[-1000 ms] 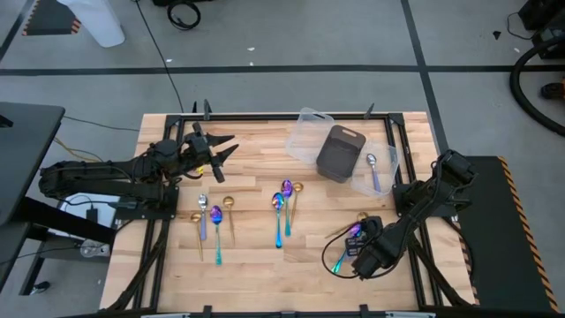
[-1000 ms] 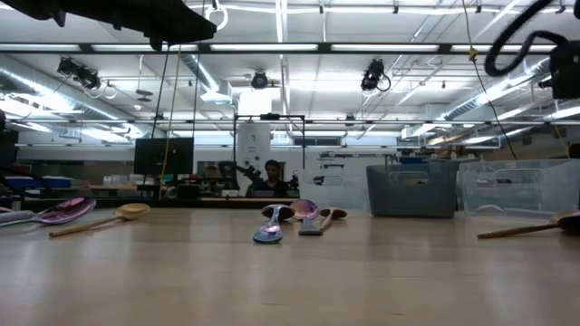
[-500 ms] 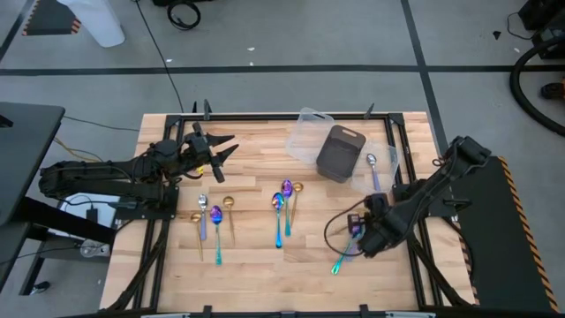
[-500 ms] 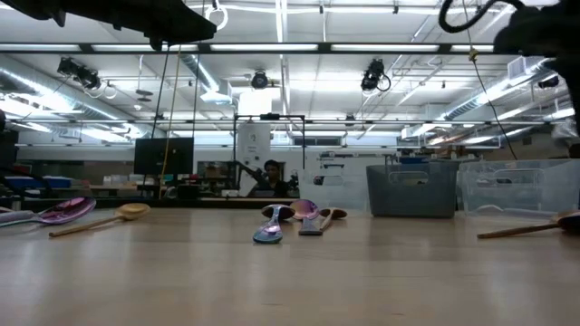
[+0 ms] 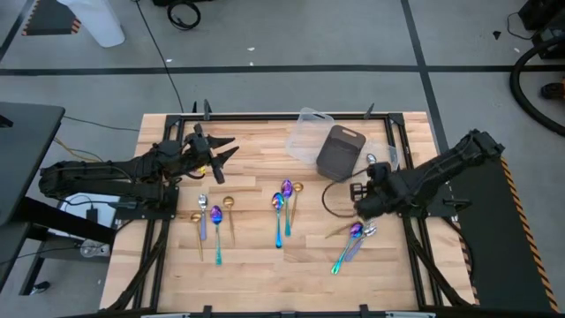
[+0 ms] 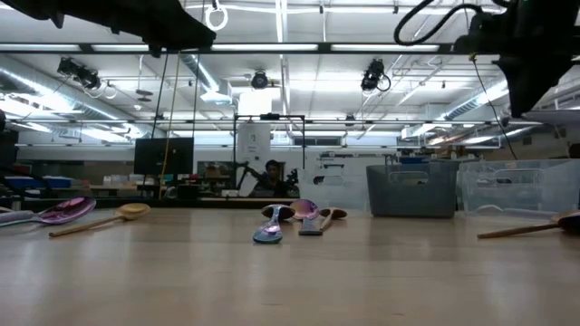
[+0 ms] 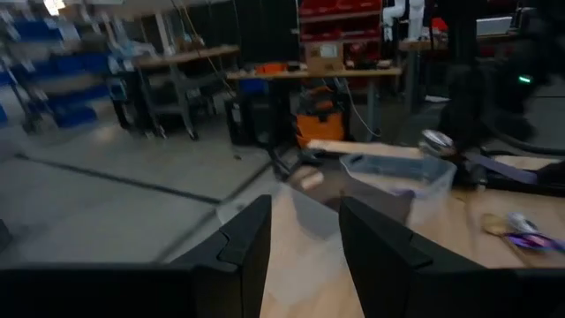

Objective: Sort silverware by color (type)
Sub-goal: Put the purple spoon into the right transparent bin, then put the blue spoon into the left transparent bin

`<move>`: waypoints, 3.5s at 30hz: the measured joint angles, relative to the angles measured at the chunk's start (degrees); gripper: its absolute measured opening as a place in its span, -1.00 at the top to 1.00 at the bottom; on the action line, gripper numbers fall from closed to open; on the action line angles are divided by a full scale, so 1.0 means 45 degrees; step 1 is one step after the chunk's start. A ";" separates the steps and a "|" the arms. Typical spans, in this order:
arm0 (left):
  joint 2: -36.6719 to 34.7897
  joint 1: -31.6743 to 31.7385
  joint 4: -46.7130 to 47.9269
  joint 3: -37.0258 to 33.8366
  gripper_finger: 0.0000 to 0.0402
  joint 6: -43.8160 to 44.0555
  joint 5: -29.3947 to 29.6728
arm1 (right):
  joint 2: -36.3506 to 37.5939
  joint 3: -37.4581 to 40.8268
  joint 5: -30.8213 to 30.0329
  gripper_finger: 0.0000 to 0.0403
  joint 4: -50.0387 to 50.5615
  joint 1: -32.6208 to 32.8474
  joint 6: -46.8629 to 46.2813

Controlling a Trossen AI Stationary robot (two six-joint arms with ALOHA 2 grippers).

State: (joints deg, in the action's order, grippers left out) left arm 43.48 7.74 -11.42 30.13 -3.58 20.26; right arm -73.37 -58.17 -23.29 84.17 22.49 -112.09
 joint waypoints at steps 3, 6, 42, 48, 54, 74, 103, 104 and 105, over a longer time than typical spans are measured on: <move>0.0002 -0.0032 0.0611 0.0000 0.29 0.0570 -0.0404 | 0.0353 0.0000 -0.0328 0.96 0.0358 -0.0993 0.1077; 0.0002 -0.0222 0.1086 0.0000 0.29 0.1133 -0.0836 | 0.0671 0.0000 -0.0707 0.96 0.0416 -0.2087 0.2501; 0.0002 -0.1756 0.2570 0.0000 0.29 0.1888 -0.0979 | 0.0288 0.3487 0.1408 0.96 -0.5275 -1.1104 1.3510; 0.0002 -0.1665 0.2587 0.0000 0.29 0.2401 -0.0988 | 0.0288 0.4277 0.1446 0.89 -0.6481 -1.1294 1.3492; 0.0007 -0.1989 0.3135 0.0000 0.29 0.3457 -0.1159 | 0.0288 0.4750 0.1525 0.69 -0.7583 -1.1499 1.3695; 0.0953 -0.3703 0.7369 -0.0002 0.29 1.0767 -0.1076 | 0.0808 0.2467 -0.2430 0.59 -0.7991 -1.0194 1.6862; 1.2882 -0.5080 0.6446 0.6624 0.29 1.2757 0.0677 | 0.2850 0.3492 -0.4683 0.59 -1.2573 -0.2909 1.9005; 1.3223 -0.5080 0.6603 0.6960 0.29 1.2762 0.0673 | 0.2910 0.3492 -0.4679 0.59 -1.2506 -0.2766 1.9034; 1.3574 -0.5080 0.6625 0.7271 0.29 1.2762 0.0668 | 0.2987 0.3492 -0.4683 0.59 -1.2343 -0.2645 1.9047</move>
State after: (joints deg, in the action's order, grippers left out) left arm 104.56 -15.11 18.39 62.85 53.84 23.27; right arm -59.93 -42.46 -44.36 28.63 10.58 -26.38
